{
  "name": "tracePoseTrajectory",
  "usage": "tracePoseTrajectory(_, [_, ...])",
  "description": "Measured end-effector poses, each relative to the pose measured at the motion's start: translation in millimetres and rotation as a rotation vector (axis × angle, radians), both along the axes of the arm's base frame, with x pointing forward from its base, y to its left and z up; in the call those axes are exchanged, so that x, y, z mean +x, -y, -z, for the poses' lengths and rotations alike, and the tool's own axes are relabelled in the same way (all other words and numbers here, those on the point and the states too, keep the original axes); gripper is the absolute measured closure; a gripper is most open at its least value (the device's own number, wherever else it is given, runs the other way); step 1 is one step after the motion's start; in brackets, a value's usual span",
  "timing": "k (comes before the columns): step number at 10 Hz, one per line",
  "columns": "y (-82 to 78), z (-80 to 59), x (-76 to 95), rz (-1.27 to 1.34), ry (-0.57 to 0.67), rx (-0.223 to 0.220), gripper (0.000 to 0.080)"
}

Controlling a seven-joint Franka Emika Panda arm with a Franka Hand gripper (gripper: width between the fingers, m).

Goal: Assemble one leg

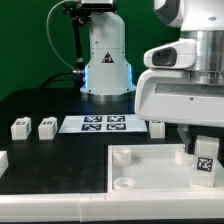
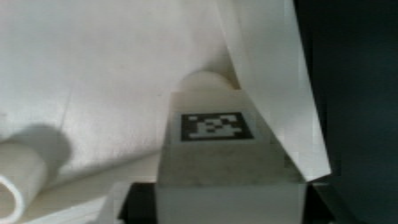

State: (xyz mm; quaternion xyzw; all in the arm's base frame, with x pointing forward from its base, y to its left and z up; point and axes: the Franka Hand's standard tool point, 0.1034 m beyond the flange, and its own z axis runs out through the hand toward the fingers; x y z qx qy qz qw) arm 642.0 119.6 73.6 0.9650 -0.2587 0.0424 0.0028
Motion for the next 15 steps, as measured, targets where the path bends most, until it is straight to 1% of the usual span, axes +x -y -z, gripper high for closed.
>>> tracePoseTrajectory(3, [2.9, 0.5, -1.2, 0.508, 0.020, 0.024, 0.0506])
tracePoseTrajectory(5, [6.4, 1.3, -2.7, 0.844, 0.009, 0.093, 0.0506])
tracePoseTrajectory(7, [5.1, 1.7, -4.3, 1.141, -0.010, 0.148, 0.0505])
tracePoseTrajectory(8, [5.7, 1.9, -5.1, 1.270, -0.014, 0.159, 0.0505])
tracePoseTrajectory(10, [6.1, 2.0, -5.9, 1.374, -0.012, 0.159, 0.0505])
tracePoseTrajectory(11, [6.0, 2.0, -6.1, 1.363, -0.009, 0.156, 0.0505])
tracePoseTrajectory(12, [5.9, 2.3, -6.2, 1.333, -0.009, 0.153, 0.0405])
tracePoseTrajectory(13, [5.5, 2.6, -6.4, 1.332, -0.010, 0.153, 0.0405])
tracePoseTrajectory(14, [5.3, 2.7, -6.5, 1.331, -0.010, 0.153, 0.0267])
tracePoseTrajectory(15, [4.6, 2.8, -6.6, 1.326, -0.010, 0.153, 0.0186])
